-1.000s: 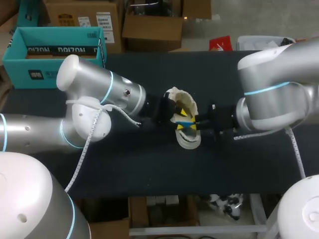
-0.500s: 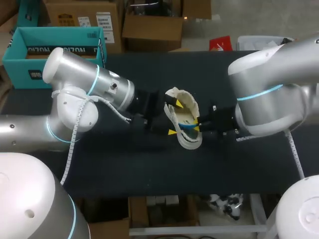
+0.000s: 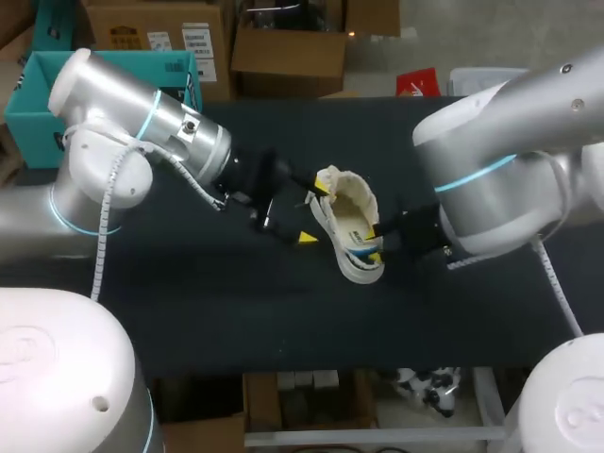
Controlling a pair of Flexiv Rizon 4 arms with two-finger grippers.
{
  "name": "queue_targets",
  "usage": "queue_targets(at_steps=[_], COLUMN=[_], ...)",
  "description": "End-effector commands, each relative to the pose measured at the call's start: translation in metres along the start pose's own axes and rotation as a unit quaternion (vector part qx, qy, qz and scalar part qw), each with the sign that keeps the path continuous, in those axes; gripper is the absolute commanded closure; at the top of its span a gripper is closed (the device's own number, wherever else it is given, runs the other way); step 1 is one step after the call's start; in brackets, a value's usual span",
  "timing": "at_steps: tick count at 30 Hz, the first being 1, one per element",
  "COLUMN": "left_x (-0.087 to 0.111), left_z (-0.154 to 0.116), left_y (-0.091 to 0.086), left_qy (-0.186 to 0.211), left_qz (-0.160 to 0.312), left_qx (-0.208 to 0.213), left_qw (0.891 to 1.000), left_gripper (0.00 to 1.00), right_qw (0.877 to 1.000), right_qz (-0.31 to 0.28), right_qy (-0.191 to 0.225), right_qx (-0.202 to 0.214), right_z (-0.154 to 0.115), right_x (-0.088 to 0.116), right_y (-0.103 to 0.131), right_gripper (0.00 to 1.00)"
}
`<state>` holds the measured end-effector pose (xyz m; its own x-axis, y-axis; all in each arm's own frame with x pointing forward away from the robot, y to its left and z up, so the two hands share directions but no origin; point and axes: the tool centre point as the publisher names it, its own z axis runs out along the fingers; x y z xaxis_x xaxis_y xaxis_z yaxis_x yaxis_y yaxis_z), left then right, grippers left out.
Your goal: Open the shoe tongue, take the insole out of the shoe, put the insole back into the shoe, and pack the shoe into the shoebox
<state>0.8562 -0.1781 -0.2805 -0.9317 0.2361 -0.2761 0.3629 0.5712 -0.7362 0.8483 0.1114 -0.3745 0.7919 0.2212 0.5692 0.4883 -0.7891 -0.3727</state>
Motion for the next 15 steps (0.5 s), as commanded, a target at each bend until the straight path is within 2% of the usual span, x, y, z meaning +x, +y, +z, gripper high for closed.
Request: queue_targets(at_steps=[1,2,3,4,5,7,11,15], left_x=[0.007,0.009,0.011,0.012,0.013,0.014,0.017,0.020], left_z=[-0.027,-0.029,-0.031,-0.033,-0.035,-0.039,-0.046,-0.050], left_y=[-0.005,-0.005,-0.006,-0.006,-0.006,-0.005,-0.004,-0.001], left_qy=[0.003,0.003,0.003,0.002,0.000,0.005,0.011,0.023], left_qz=[-0.008,-0.009,-0.013,-0.019,-0.022,-0.034,-0.051,-0.078], left_qx=[-0.016,-0.020,-0.022,-0.026,-0.032,-0.032,-0.037,-0.043], left_qw=[1.000,1.000,1.000,0.999,0.999,0.999,0.998,0.996], left_gripper=[0.00,0.00,0.00,0.00,0.00,0.00,0.00,0.00], right_qw=[0.999,0.999,0.999,0.998,0.998,0.997,0.996,0.996], right_qz=[-0.010,-0.012,-0.016,-0.020,-0.025,-0.038,-0.059,-0.070], right_qy=[-0.032,-0.035,-0.035,-0.037,-0.036,-0.037,-0.045,-0.047], right_qx=[-0.029,-0.035,-0.039,-0.044,-0.046,-0.050,-0.044,-0.022], right_z=[-0.031,-0.036,-0.041,-0.044,-0.047,-0.049,-0.041,-0.024], right_x=[0.004,0.005,0.007,0.009,0.012,0.019,0.029,0.033], right_y=[-0.024,-0.028,-0.033,-0.037,-0.042,-0.051,-0.061,-0.061], right_gripper=[0.22,0.27,0.37,0.55,0.63,1.00,1.00,1.00])
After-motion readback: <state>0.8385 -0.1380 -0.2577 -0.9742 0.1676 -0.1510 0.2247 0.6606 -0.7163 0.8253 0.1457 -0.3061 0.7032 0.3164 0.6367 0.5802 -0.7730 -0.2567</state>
